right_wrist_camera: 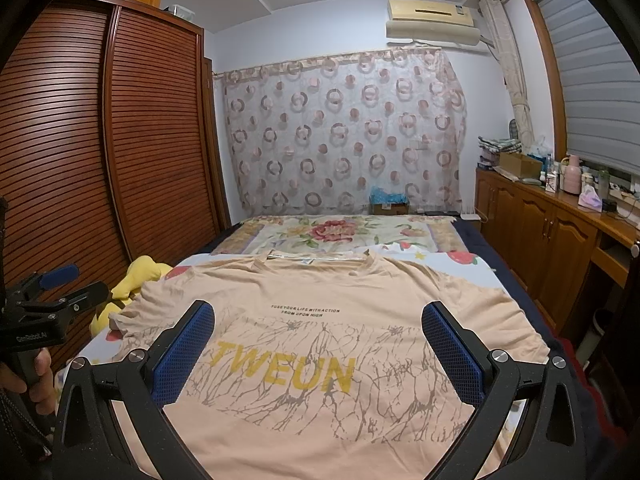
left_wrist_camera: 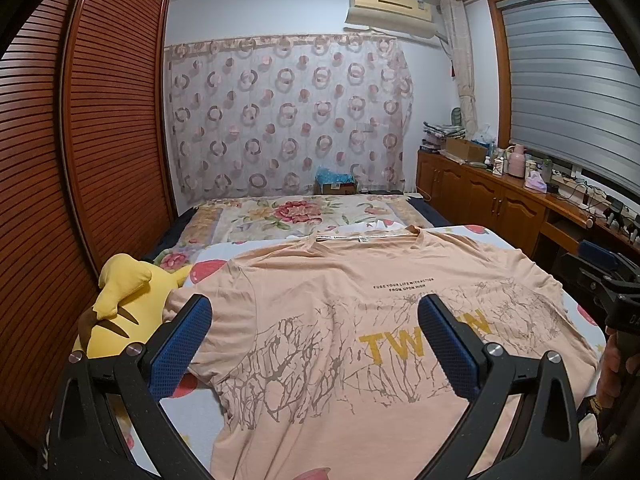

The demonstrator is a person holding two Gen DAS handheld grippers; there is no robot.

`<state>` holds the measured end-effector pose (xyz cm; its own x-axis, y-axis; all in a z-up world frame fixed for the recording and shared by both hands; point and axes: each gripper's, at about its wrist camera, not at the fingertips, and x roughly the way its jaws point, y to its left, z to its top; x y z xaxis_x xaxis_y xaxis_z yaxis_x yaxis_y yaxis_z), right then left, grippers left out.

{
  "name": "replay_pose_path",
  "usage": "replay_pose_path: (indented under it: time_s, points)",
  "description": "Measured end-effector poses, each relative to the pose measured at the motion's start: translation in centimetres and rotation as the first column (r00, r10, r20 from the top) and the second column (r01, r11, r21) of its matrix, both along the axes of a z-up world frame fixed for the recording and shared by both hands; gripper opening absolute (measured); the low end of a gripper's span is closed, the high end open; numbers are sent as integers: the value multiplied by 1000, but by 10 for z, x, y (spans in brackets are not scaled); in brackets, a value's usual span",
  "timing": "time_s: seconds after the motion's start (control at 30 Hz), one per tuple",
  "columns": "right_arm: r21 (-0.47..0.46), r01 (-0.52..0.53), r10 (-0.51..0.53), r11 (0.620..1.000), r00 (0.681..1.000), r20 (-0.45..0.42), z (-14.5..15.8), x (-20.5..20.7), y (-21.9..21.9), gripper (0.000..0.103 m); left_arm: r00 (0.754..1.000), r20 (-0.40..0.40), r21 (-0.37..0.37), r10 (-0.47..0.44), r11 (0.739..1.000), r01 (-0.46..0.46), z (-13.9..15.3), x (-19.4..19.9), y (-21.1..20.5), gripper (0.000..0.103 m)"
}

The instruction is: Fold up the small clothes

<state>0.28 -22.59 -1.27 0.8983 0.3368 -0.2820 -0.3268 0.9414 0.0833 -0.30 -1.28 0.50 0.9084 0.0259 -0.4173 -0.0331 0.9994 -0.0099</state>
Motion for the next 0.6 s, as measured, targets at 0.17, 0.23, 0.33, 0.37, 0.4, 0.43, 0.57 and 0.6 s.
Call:
replay_pose_path:
  time_s: [0.17, 0.23, 0.33, 0.37, 0.4, 0.43, 0.57, 0.6]
  points:
    - [1, 0, 0, 1000, 1000, 1, 0, 0, 0, 103, 1000, 2, 1, 0, 1000, 0, -1, 0, 0, 103]
    - [2, -1, 1, 1000, 1000, 1, 1, 0, 0, 103, 1000, 3, 1, 0, 1000, 0, -1, 0, 0, 103]
    - [3, -2, 2, 1000, 1000, 5, 2, 0, -1, 103, 1000, 3, 3, 0, 1000, 0, -1, -1, -1, 103]
    - [3, -3, 3, 1000, 1000, 5, 2, 0, -1, 103, 1000, 3, 2, 0, 1000, 0, -1, 0, 0, 103]
    - [2, -3, 3, 1000, 1000, 5, 2, 0, 0, 103, 1000, 3, 2, -1, 1000, 1, -1, -1, 0, 103]
    - [1, -3, 3, 1000, 1000, 6, 2, 0, 0, 103, 1000, 3, 2, -1, 1000, 1, -1, -1, -1, 103]
    - [1, -5, 5, 1000, 1000, 8, 3, 0, 0, 103, 1000, 4, 2, -1, 1000, 1, -1, -1, 0, 103]
    - [1, -5, 5, 1000, 1000, 8, 3, -1, 0, 103, 1000, 5, 3, 0, 1000, 0, -1, -1, 0, 103]
